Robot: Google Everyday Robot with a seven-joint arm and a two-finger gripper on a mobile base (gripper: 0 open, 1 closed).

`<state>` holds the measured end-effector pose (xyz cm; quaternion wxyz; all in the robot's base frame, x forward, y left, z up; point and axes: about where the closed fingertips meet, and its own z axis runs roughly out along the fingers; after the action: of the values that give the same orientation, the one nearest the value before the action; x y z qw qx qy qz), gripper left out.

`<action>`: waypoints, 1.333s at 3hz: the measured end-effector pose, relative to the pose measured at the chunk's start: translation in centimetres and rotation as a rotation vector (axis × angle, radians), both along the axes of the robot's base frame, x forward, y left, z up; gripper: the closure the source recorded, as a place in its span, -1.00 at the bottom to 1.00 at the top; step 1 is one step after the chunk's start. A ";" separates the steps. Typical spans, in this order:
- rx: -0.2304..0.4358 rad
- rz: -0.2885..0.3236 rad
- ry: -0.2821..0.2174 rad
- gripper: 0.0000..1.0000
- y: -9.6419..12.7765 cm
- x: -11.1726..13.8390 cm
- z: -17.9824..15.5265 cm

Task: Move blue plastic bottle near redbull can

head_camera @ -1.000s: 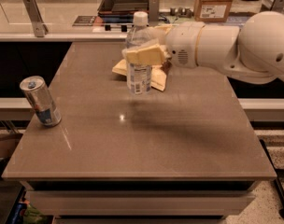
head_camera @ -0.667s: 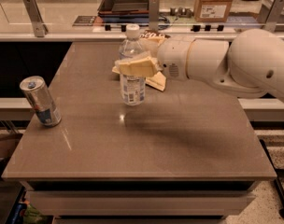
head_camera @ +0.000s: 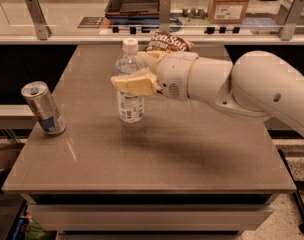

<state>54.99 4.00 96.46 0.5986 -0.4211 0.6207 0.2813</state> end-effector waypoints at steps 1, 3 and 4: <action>0.004 0.018 -0.014 1.00 0.9 -0.1 -0.1; -0.022 0.078 -0.015 1.00 3.0 -0.4 -0.3; -0.046 0.126 -0.010 1.00 4.4 -0.9 -0.2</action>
Offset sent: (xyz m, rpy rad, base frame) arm 0.0009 0.0247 -0.0067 0.0037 -0.0259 0.0505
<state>54.10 8.37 96.26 0.5729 -0.4745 0.5962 0.3019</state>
